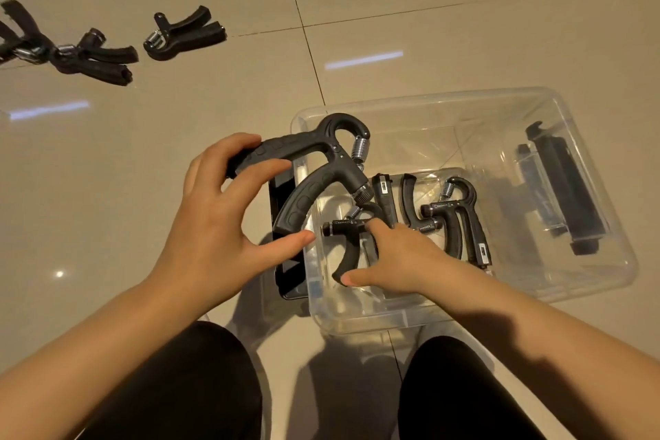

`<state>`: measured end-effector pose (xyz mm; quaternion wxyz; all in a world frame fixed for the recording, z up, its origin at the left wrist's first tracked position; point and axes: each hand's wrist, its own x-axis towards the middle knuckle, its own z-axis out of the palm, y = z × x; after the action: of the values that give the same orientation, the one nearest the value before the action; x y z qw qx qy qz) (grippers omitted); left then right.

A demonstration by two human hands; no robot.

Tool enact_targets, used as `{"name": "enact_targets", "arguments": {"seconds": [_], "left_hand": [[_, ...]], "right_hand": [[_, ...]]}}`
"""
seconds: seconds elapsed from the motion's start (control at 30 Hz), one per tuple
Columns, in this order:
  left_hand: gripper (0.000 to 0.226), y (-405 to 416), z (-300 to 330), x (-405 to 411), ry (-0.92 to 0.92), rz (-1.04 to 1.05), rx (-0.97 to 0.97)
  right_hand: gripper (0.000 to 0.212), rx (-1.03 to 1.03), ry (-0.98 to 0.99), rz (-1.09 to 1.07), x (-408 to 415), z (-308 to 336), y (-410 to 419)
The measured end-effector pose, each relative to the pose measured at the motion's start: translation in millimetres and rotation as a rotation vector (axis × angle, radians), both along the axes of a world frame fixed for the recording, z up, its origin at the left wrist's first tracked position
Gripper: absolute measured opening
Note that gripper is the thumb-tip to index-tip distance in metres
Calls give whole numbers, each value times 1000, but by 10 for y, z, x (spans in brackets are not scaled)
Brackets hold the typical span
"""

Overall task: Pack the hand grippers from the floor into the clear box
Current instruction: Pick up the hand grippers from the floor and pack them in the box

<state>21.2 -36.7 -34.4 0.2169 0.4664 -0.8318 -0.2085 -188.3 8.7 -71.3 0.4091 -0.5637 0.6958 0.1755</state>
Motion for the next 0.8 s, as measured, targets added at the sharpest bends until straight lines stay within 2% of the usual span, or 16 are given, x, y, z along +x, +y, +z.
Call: {"name": "enact_targets", "arguments": {"seconds": [0.13, 0.27, 0.43, 0.53, 0.63, 0.8], "left_hand": [[65, -2, -28, 14, -1, -2, 9], [64, 0, -35, 15, 8, 4, 13], [64, 7, -42, 20, 8, 4, 27], [63, 16, -56, 20, 9, 9, 22], [62, 21, -66, 13, -2, 3, 0], [60, 21, -82, 10, -4, 11, -4]], "right_hand": [[81, 54, -100, 77, -120, -38, -56], [81, 127, -134, 133, -232, -52, -96], [76, 104, -184, 44, -315, -106, -217], [81, 0, -109, 67, -301, -210, -198], [79, -147, 43, 210, -274, -341, -158], [76, -170, 49, 296, -334, -426, -199]]}}
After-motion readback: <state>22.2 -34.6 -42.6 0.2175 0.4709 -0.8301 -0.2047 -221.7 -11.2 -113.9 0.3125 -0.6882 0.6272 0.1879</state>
